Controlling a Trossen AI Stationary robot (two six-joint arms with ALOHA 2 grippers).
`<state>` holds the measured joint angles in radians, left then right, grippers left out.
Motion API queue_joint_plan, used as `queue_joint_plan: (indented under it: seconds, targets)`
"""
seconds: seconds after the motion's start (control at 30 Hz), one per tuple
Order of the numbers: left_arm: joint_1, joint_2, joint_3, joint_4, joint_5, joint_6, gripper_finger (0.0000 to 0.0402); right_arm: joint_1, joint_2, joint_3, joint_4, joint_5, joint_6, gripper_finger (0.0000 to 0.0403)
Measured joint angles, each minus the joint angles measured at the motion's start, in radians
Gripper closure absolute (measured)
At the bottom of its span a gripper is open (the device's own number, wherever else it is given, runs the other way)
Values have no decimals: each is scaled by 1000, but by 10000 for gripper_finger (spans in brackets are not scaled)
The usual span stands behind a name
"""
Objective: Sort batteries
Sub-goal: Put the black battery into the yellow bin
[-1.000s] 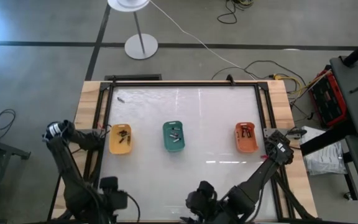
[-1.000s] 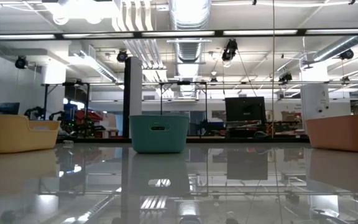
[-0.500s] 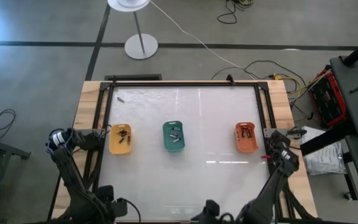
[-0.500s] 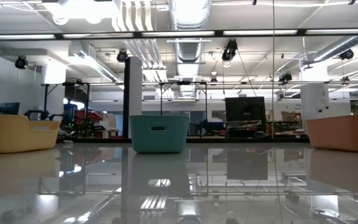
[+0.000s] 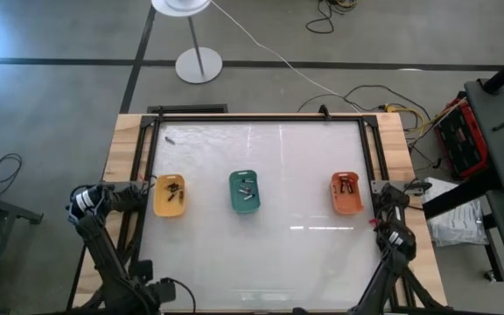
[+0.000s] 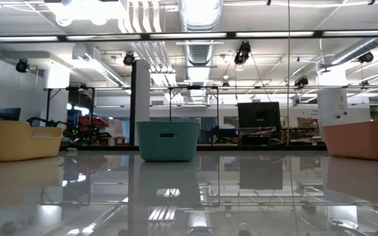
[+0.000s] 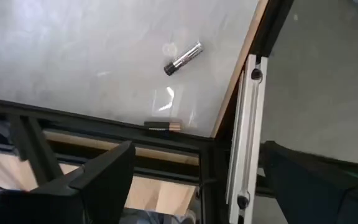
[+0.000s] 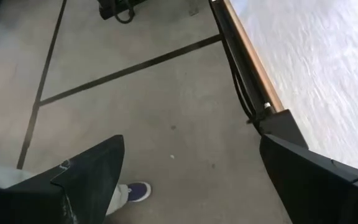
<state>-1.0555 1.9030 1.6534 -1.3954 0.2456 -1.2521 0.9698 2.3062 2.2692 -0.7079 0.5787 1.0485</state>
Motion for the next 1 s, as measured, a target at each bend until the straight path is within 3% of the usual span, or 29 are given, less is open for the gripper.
queue_joint_plan:
  seconds: [0.33,0.47,0.73,1.0]
  targets:
    - [62,-1,-232,51,138,164,77,1,-23,0,9,-2,29,34]
    - [82,-2,-309,190,216,232,81,-4,-48,2,9,3,8,34]
    - [83,-2,-462,311,322,196,95,-21,-55,2,2,15,8,34]
    - [90,-2,-526,397,381,189,91,-39,-57,2,1,10,1,34]
